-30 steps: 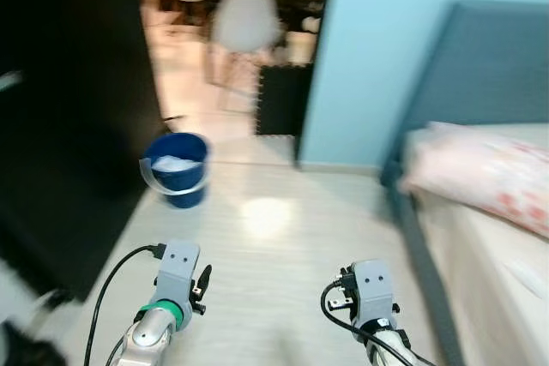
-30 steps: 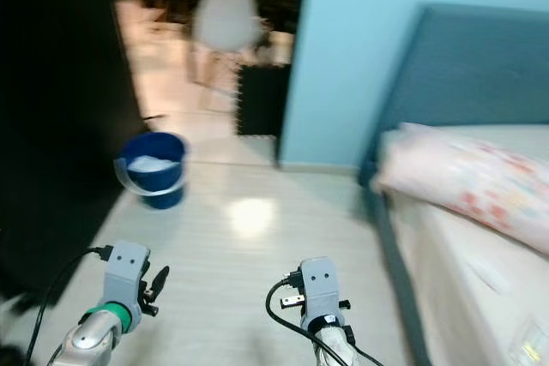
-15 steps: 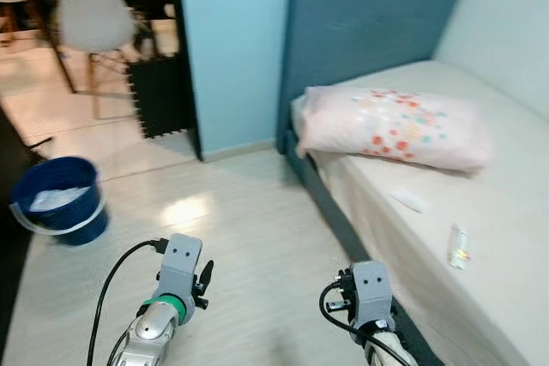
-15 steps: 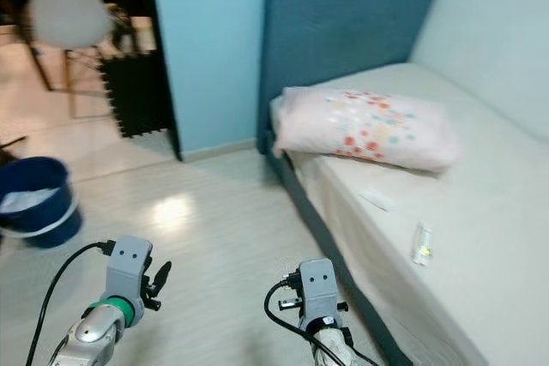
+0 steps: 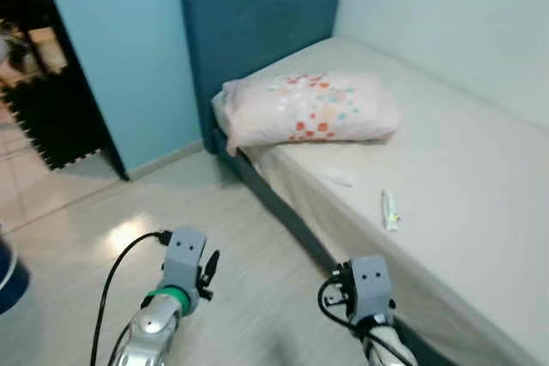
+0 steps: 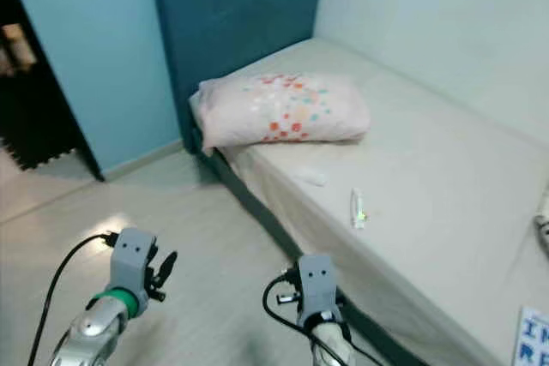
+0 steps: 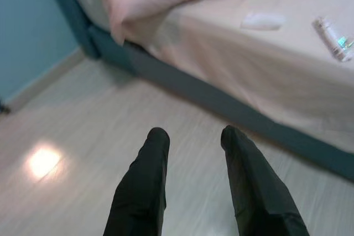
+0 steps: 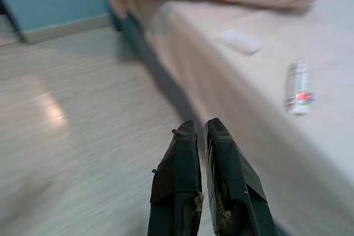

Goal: Clean up the room

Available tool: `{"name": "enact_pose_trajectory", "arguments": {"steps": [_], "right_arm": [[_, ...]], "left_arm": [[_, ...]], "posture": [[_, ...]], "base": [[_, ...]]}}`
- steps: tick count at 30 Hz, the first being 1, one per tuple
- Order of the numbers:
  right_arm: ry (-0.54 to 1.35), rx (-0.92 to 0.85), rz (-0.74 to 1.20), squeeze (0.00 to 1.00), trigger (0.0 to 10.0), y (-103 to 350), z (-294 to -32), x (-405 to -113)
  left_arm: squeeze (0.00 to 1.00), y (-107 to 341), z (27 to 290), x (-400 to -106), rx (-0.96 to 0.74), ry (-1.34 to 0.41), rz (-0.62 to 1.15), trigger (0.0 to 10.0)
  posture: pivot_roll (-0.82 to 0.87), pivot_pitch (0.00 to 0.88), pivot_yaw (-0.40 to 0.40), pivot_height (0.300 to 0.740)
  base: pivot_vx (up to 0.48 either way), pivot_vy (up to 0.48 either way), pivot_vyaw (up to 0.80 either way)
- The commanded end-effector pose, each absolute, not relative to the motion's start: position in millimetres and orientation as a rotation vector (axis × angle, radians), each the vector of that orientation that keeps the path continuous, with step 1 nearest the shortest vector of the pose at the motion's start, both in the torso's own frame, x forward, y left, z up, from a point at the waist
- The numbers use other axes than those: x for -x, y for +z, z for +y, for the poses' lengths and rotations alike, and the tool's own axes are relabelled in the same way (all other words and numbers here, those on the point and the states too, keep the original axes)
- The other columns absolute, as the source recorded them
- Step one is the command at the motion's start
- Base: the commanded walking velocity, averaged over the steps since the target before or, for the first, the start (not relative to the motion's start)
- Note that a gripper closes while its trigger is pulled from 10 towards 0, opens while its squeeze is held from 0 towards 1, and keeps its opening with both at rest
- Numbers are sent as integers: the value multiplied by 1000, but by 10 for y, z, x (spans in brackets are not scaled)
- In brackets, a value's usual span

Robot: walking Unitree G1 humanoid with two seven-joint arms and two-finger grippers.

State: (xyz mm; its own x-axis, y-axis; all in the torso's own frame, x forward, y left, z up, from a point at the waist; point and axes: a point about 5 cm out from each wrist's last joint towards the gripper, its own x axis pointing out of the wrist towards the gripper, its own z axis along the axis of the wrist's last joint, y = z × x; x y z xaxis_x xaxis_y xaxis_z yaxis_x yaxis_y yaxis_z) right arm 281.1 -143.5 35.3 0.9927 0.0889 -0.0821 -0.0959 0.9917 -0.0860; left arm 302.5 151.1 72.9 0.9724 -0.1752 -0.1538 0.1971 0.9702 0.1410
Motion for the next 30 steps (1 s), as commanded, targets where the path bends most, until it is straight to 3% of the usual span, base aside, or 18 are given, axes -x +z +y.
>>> {"name": "enact_pose_trajectory", "arguments": {"steps": [1,8,13,20,22,30], "right_arm": [[101,86,77,0,10000,344,-1398,-2786],[113,95,-12,0,10000,548,-1377,-2886],[130,78,-114,0,10000,815,-1345,-2990],[162,63,-163,0,10000,970,-1266,-3070],[201,75,-164,0,10000,1009,-1231,-3135],[220,78,-161,0,10000,1088,-1247,-3251]], "left_arm": [[0,672,1560,-2976,-170,-185,159,10000],[0,892,1530,-3067,-205,-190,69,10000],[0,1205,1481,-3163,-252,-147,-89,10000],[0,1189,1597,-3182,-238,-61,-74,10000],[0,1108,1709,-3115,-194,-1,-33,10000],[0,1060,1851,-2963,-156,75,-12,10000]], "posture": [[-131,58,57,739],[-132,57,60,739],[-131,54,58,739],[-116,52,30,739],[-77,57,-11,739],[-30,65,-42,739]], "base": [[0,0,-800],[0,0,-800],[0,0,-800],[0,0,-800],[0,0,-800],[0,0,-800]]}}
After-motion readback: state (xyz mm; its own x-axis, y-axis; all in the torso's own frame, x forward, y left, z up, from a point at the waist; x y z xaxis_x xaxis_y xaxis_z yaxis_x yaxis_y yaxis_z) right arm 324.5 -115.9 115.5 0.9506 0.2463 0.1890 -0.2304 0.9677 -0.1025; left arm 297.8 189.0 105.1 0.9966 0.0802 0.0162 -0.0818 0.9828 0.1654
